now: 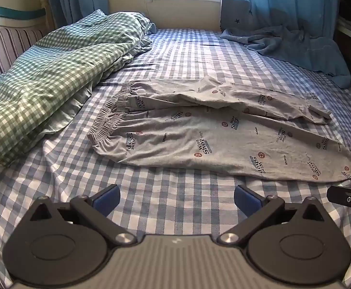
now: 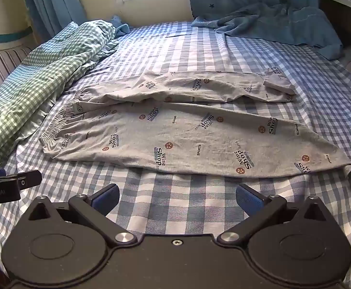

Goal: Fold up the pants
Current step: 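Move both tools toward the waistband of the grey printed pants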

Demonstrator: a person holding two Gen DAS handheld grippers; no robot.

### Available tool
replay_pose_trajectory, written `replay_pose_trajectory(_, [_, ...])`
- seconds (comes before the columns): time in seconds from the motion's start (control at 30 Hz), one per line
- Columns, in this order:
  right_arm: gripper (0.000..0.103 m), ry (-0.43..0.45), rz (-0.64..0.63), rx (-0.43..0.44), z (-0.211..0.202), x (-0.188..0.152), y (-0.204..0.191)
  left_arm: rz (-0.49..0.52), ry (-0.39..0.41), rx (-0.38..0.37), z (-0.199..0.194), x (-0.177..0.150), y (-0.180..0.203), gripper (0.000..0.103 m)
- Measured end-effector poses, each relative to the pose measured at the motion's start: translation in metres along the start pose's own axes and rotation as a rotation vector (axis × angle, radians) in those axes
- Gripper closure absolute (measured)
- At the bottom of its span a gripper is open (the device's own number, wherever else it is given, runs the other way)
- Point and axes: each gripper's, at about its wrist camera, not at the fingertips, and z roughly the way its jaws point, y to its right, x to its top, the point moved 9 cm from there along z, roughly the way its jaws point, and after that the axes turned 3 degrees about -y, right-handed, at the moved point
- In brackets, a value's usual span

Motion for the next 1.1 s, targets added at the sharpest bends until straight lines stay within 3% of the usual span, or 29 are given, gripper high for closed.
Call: replay_pose_trajectory(1.1, [0.001, -0.045, 0.030, -0.023, 0.004, -0.008, -0.007, 0.006, -0.021, -0.017, 0.013, -0.006, -0.003, 0.000])
